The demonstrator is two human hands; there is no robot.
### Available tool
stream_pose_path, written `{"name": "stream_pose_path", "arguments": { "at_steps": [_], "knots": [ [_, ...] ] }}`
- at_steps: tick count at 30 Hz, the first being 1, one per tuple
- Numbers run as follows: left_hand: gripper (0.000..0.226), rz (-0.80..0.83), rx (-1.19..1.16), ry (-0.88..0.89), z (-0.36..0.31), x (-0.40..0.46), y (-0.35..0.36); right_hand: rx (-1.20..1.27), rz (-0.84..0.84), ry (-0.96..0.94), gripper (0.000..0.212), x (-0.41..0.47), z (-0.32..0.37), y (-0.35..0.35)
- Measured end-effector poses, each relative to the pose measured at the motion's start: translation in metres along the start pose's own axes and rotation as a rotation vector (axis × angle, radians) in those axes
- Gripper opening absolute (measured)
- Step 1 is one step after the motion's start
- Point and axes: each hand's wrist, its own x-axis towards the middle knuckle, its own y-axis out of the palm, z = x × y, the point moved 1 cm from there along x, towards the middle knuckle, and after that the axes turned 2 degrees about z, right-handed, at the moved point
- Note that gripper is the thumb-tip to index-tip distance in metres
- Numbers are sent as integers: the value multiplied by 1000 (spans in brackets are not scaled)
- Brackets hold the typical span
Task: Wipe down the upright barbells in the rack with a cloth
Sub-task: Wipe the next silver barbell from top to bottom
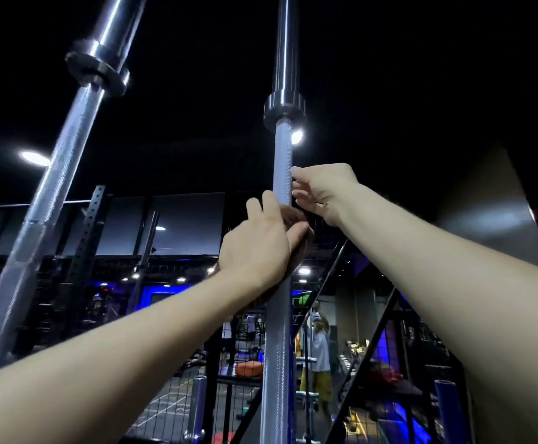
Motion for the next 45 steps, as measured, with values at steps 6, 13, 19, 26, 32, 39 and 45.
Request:
{"name": "stream_pose_path", "arguments": {
  "at_steps": [6, 13, 19, 26, 32, 39, 45],
  "knots": [
    [56, -43, 50, 32, 0, 34, -27, -31, -22, -26, 13, 3, 12, 5],
    [58, -5, -33, -9, 6, 27, -9, -68, -9, -17, 14, 11, 7, 10],
    [50, 57, 51, 54, 11, -25, 1, -39, 25, 27, 21, -5, -19, 11],
    [56, -40, -13, -23, -1, 40, -16, 84, 151, 119, 22, -8, -6, 7],
    [47, 42, 62, 46, 9, -42, 8, -41, 60, 92, 15, -14, -27, 8],
    [50, -21, 20, 0, 2, 19, -7, -31, 91, 62, 21, -15, -20, 5],
    [48, 9, -3, 30, 9, -34, 10, -50, 47, 91, 9, -19, -32, 6]
  ]
}}
